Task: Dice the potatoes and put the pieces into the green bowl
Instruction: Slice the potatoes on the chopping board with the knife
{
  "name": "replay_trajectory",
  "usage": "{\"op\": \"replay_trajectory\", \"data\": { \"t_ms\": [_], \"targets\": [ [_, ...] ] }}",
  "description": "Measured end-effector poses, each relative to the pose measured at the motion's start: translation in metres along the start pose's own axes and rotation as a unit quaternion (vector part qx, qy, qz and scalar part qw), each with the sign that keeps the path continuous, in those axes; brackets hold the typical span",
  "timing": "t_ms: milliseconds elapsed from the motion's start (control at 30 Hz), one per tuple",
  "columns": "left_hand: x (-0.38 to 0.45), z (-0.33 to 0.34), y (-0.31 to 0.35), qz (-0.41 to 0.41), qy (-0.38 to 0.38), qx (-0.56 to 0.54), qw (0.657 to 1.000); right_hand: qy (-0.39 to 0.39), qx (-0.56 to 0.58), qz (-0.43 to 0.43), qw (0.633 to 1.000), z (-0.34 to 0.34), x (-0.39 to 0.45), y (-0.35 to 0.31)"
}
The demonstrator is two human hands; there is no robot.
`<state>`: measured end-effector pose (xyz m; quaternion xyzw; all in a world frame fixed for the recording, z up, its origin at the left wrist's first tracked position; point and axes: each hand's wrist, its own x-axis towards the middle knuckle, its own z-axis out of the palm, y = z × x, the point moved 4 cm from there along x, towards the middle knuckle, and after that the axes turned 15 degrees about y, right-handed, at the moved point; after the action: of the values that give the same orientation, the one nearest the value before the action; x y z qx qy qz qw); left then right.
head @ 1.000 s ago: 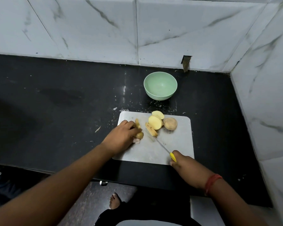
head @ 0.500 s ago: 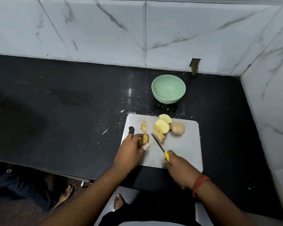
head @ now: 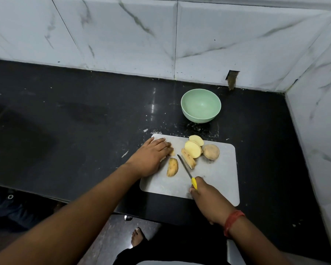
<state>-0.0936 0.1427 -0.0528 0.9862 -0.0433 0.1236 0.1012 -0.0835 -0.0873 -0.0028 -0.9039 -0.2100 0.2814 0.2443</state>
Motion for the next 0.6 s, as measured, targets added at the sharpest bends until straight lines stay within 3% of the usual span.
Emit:
{"op": "replay_trajectory", "data": {
  "t_ms": [167,233,433,533,600],
  "targets": [
    [-0.002,-0.005,-0.003,0.058,0.012,0.049,0.997,-0.070,-0.081,-0.049,0.993,0.015,-0.010,-0.004],
    [-0.001,-0.004,0.000,0.056,0.004,0.038,0.998,-0.062,-0.111,-0.048,0.991,0.018,-0.010,-0.001],
    [-0.003,-0.004,0.004,0.000,-0.006,0.029,1.000,0.012,-0.134,-0.033,0.990,0.017,0.000,0.000],
    [-0.013,0.001,0.010,-0.071,-0.017,0.007,0.997,0.019,-0.103,-0.020,0.994,0.019,0.001,-0.001],
    [-0.021,0.003,0.014,-0.111,0.014,-0.031,0.993,0.021,-0.075,-0.008,0.997,0.019,-0.001,-0.004]
  ]
}}
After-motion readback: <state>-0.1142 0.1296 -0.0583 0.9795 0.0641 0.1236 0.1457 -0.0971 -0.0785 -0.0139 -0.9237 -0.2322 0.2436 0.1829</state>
